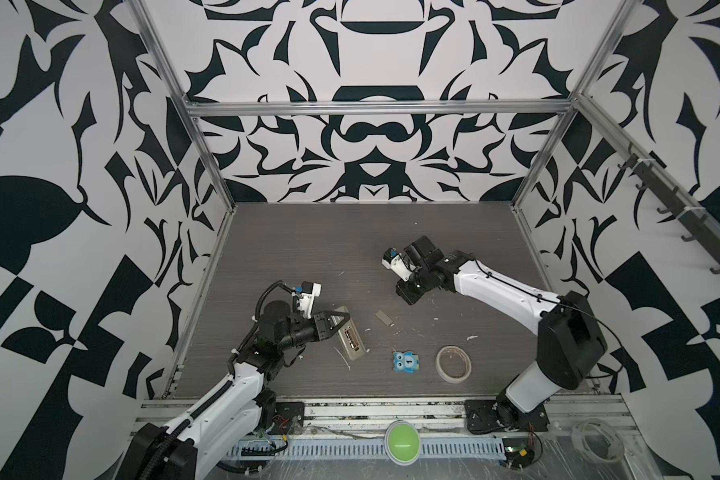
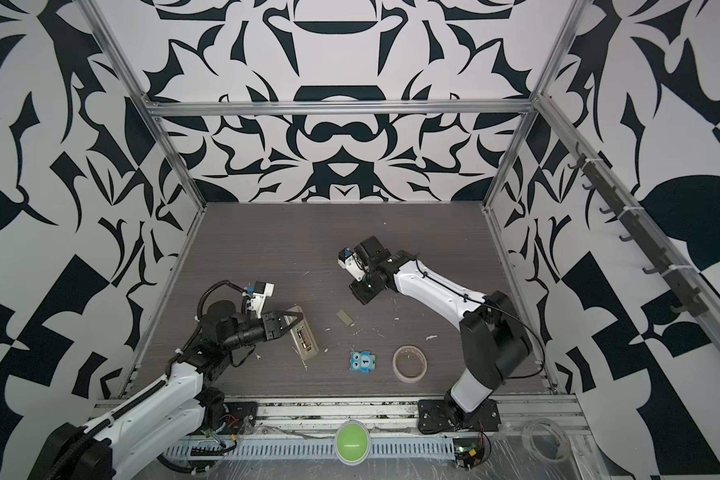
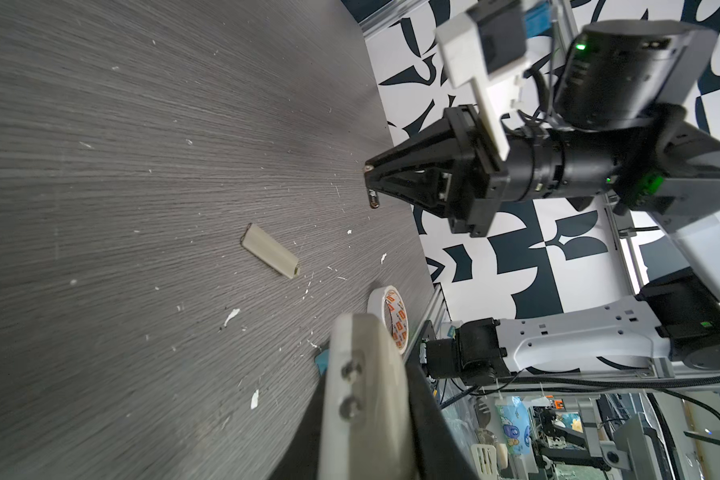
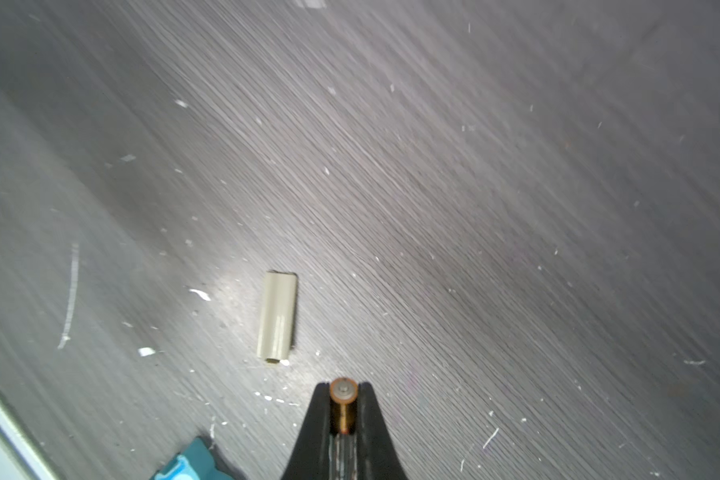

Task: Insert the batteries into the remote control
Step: 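Lift the battery with the right gripper toward the left-held remote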

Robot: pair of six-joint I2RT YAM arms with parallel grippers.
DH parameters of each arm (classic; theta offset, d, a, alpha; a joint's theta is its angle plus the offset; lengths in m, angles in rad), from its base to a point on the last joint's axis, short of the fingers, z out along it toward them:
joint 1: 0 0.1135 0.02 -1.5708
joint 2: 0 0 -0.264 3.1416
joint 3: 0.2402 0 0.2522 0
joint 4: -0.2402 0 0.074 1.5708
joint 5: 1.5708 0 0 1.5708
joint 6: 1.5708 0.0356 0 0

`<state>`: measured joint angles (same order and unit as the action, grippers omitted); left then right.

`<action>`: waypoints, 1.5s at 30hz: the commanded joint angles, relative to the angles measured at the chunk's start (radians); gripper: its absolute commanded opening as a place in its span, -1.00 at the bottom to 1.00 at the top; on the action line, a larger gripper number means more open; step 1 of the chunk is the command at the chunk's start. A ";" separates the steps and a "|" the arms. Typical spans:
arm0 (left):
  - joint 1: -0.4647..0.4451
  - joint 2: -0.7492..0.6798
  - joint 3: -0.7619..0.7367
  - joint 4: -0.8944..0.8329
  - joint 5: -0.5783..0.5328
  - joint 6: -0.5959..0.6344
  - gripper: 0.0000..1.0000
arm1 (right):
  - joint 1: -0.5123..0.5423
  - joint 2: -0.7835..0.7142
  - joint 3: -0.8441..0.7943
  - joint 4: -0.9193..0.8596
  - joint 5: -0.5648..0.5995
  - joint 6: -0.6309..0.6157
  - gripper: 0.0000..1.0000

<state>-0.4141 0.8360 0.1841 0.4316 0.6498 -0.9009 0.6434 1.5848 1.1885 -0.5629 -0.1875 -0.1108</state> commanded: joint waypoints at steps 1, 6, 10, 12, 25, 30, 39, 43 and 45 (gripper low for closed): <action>0.004 0.003 0.039 0.044 0.004 -0.004 -1.00 | 0.023 -0.086 -0.026 0.080 -0.057 0.007 -1.00; 0.004 -0.009 0.046 0.029 0.005 -0.002 -1.00 | 0.039 -0.167 -0.073 0.154 -0.122 0.028 -1.00; 0.004 -0.018 0.044 0.027 0.001 -0.001 -1.00 | 0.057 -0.234 -0.121 0.225 -0.184 0.034 -1.00; 0.004 -0.017 0.041 0.035 -0.004 -0.003 -1.00 | 0.069 -0.268 -0.153 0.272 -0.214 0.038 -1.00; 0.003 0.008 0.029 0.101 -0.019 -0.032 -1.00 | 0.221 -0.393 -0.299 0.540 -0.246 0.117 -1.00; 0.004 0.004 0.029 0.111 -0.024 -0.038 -1.00 | 0.265 -0.398 -0.332 0.621 -0.230 0.143 -1.00; 0.004 -0.015 0.023 0.116 -0.026 -0.056 -1.00 | 0.309 -0.357 -0.357 0.743 -0.255 0.179 -1.00; 0.003 -0.023 0.026 0.114 -0.026 -0.062 -1.00 | 0.317 -0.330 -0.365 0.778 -0.254 0.178 -1.00; 0.003 -0.024 0.026 0.115 -0.024 -0.065 -1.00 | 0.319 -0.316 -0.374 0.800 -0.256 0.180 -1.00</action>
<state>-0.4141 0.8272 0.2008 0.5121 0.6254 -0.9539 0.9558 1.2652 0.8215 0.1474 -0.4309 0.0547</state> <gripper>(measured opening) 0.242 0.119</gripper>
